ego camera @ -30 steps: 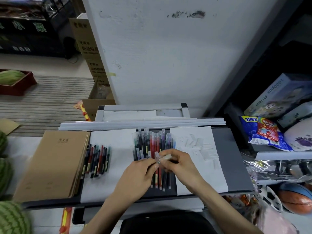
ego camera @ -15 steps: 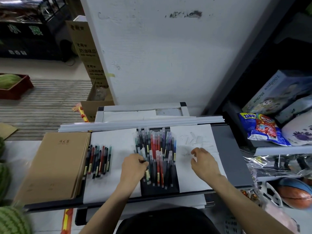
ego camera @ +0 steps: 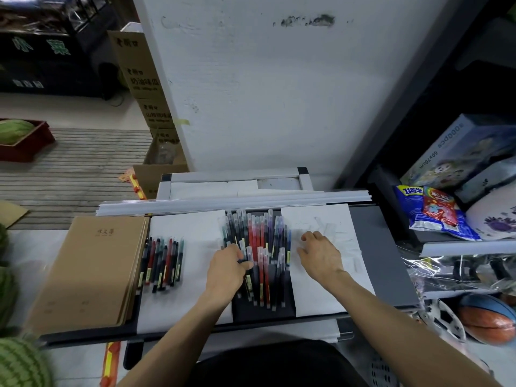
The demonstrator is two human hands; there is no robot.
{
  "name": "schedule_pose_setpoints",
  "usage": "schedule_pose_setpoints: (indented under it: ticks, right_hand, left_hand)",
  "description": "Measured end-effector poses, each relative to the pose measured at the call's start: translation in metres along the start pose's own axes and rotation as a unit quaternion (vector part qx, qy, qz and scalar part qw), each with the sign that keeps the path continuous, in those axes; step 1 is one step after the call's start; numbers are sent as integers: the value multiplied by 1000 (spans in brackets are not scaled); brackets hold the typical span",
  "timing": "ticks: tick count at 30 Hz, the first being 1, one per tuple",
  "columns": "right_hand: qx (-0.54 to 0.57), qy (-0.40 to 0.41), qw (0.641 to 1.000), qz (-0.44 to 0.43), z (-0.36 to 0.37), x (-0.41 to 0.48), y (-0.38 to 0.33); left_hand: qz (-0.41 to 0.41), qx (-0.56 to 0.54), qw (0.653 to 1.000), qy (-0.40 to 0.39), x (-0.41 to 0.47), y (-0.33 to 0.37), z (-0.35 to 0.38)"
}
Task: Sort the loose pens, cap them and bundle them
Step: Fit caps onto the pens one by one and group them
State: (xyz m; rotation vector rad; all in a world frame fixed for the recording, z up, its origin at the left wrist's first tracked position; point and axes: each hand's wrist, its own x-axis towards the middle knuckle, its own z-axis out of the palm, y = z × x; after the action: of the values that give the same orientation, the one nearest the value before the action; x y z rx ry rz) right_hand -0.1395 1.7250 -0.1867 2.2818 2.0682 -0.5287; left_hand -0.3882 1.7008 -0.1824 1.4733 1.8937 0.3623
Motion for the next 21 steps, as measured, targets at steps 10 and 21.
schedule_pose_setpoints:
  ticks: [10,21]
  right_hand:
    - [127,32,991,-20,-5,-10,-4]
    - [355,26,933,-63,-18,-66,-39]
  left_hand:
    - [15,50,998,42,-7,-24,-25]
    - [-52,172,976,125,4,-80,-92]
